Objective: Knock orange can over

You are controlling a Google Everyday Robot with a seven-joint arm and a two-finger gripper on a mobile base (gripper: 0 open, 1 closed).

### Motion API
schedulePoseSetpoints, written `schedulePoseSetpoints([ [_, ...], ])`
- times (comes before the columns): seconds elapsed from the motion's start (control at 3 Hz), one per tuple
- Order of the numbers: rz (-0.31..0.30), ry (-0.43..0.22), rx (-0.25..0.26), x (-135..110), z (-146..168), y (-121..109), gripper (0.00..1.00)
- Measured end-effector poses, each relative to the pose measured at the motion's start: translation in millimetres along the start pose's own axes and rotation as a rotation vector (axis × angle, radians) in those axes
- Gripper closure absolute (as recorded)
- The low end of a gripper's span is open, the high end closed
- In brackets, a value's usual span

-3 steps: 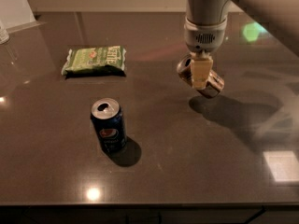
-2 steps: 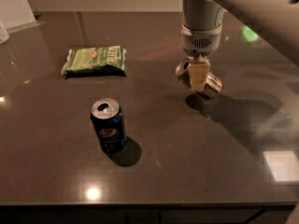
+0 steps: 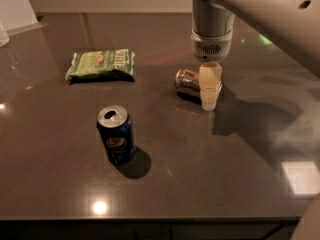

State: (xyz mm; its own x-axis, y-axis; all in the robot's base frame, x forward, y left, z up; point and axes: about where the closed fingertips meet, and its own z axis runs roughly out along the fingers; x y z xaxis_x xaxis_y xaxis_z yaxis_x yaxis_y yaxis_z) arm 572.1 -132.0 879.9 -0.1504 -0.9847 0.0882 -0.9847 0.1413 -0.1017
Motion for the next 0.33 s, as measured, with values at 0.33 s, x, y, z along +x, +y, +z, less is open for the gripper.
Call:
schedulePoseSetpoints([
  [0.33, 0.0, -0.001, 0.002, -0.3, 0.0, -0.4, 0.0],
])
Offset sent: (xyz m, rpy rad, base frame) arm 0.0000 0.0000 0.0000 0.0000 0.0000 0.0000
